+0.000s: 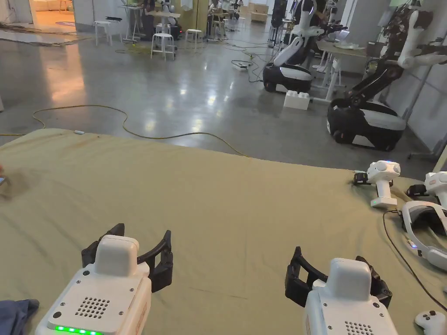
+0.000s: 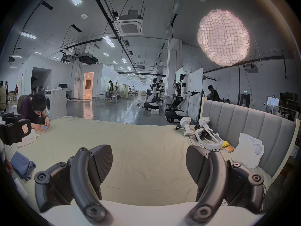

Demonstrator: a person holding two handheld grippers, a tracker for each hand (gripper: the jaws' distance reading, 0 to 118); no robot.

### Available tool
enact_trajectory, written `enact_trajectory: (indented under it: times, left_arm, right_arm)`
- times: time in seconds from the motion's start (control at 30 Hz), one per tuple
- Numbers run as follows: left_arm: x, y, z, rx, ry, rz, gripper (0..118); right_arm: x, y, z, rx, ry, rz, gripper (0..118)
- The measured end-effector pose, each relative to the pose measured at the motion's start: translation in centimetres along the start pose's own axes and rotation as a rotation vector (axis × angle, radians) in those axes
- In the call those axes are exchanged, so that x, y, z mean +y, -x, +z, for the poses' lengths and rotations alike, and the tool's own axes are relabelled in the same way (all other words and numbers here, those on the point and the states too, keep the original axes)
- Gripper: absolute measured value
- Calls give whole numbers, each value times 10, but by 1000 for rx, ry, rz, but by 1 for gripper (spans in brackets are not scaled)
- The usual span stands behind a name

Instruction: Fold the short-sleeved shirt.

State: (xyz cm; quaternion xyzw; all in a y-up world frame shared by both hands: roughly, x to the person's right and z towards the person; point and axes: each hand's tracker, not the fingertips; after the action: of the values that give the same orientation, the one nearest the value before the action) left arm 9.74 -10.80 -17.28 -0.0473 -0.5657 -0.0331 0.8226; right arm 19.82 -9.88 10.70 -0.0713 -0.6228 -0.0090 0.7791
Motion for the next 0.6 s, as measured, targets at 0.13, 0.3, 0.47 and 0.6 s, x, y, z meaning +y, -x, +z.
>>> enact_trajectory:
  times: [0.13,0.3,0.47,0.6]
  left_arm:
    - [5,0,-2,4,16,2,79]
    - [6,2,-3,3,35,19,79]
    - [4,3,-3,11,39,4,79]
    - [5,3,-2,13,46,11,79]
  right_arm:
    - [1,0,-1,19,9,-3,96]
    - [4,-1,0,18,-8,-58,96]
    - [7,-3,2,9,-41,-152,97]
    - [10,-9,-2,2,-8,-230,106]
